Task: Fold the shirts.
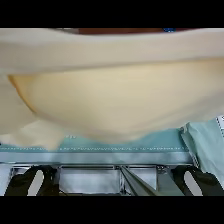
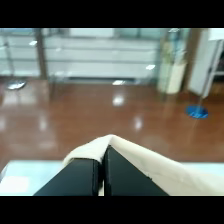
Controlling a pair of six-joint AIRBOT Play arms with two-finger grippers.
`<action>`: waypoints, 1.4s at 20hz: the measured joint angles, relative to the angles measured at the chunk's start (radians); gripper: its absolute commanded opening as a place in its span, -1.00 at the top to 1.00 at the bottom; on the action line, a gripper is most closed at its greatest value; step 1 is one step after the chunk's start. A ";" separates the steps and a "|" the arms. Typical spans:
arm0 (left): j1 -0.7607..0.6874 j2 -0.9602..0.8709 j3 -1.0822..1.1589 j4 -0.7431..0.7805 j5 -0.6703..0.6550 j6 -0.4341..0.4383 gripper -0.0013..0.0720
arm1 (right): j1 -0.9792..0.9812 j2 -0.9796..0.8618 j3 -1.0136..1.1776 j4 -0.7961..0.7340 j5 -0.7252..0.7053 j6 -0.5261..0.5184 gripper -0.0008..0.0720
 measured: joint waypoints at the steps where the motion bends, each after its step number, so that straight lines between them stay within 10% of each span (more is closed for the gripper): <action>1: -0.038 0.010 -0.009 0.061 -0.030 -0.014 0.92 | 0.000 0.006 -0.014 -0.002 0.028 0.007 0.91; 7: -0.125 -0.007 -0.280 0.232 -0.141 -0.063 0.92 | 0.001 0.018 -0.319 0.069 0.039 0.009 0.91; 15: -0.138 -0.393 -0.518 0.153 0.126 -0.077 0.91 | 0.001 -0.278 -0.705 0.152 -0.312 -0.109 0.91; 21: -0.139 -0.821 -0.389 0.076 0.273 -0.080 0.91 | 0.001 -0.705 -0.648 0.379 -0.547 -0.292 0.91; 28: -0.127 -1.085 -0.176 -0.025 0.209 -0.090 0.91 | -0.014 -1.040 -0.369 0.455 -0.447 -0.240 0.91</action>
